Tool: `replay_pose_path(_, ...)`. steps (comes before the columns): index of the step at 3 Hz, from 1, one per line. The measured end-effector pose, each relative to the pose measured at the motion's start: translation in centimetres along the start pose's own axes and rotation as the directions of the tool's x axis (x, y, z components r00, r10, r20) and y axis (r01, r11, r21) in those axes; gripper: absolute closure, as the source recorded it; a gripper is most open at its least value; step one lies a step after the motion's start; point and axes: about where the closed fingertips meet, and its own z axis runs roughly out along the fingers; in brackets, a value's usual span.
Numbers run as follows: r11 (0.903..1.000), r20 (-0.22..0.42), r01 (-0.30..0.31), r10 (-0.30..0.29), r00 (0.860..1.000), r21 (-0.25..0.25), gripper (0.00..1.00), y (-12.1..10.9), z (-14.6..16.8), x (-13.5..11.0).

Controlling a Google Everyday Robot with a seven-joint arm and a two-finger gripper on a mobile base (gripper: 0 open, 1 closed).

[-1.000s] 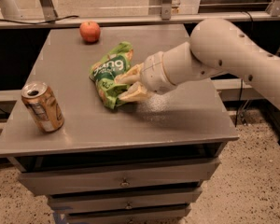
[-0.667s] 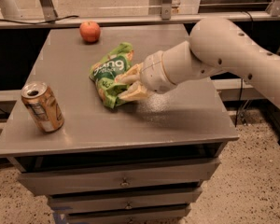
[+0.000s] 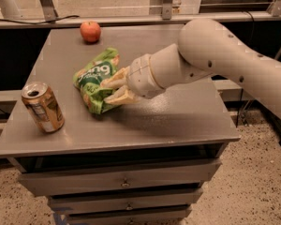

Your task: Move green rice chip bag near orange can

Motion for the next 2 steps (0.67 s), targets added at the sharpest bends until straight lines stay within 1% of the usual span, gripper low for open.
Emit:
replay_pose_path(1,0.9994,0.089,0.017,-0.015,0.996,-0.029,1.0,1.6,1.3,-3.9)
replay_pose_path(2,0.9989,0.127,0.03,-0.025,0.992,-0.037,1.0,2.4,1.8,-6.3)
